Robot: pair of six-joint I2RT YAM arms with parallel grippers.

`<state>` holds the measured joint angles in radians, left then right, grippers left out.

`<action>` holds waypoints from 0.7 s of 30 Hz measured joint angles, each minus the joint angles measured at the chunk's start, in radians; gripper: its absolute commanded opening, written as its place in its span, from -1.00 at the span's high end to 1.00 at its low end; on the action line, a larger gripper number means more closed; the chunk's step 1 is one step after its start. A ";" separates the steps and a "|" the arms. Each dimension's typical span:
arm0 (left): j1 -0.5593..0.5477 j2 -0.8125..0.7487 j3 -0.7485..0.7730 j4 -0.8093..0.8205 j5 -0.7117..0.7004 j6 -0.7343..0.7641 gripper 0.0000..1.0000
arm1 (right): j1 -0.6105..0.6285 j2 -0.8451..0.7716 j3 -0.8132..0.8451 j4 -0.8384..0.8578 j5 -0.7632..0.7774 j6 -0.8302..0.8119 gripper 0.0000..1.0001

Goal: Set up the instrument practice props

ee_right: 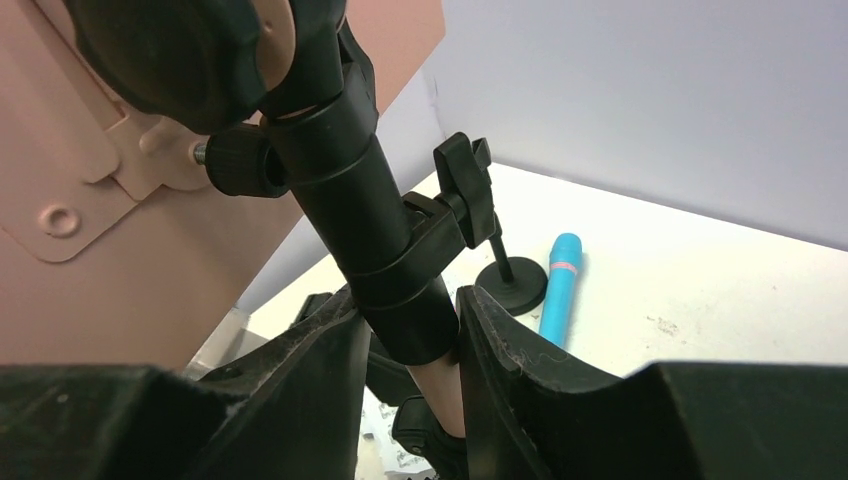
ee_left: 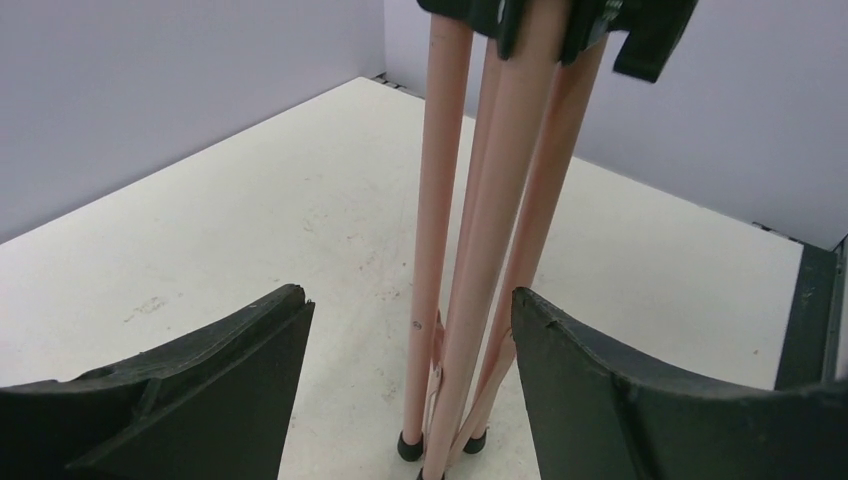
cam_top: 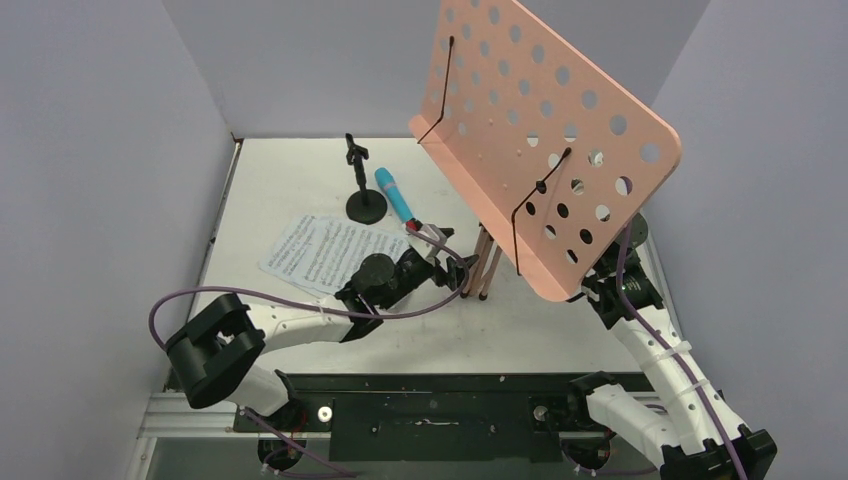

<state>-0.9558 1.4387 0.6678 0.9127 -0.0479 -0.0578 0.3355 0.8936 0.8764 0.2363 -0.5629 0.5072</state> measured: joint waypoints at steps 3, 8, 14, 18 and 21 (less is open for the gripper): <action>0.000 0.037 0.011 0.012 -0.004 0.016 -0.44 | 0.000 0.000 0.000 0.000 -0.002 0.000 0.89; 0.000 0.069 0.035 0.026 -0.002 0.022 -0.36 | 0.000 -0.003 0.000 -0.006 0.002 -0.002 0.89; -0.001 0.093 0.062 0.054 0.007 0.019 -0.03 | 0.000 -0.005 0.000 -0.008 0.002 -0.005 0.89; -0.007 0.107 0.077 0.061 0.022 0.020 0.12 | 0.000 -0.005 0.000 -0.009 0.002 -0.005 0.89; -0.009 0.111 0.079 0.068 0.035 0.020 0.34 | 0.000 -0.005 0.000 -0.010 0.004 -0.006 0.89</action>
<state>-0.9646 1.5501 0.7471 0.9802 -0.0132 -0.0376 0.3355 0.8890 0.8768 0.2268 -0.5591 0.5011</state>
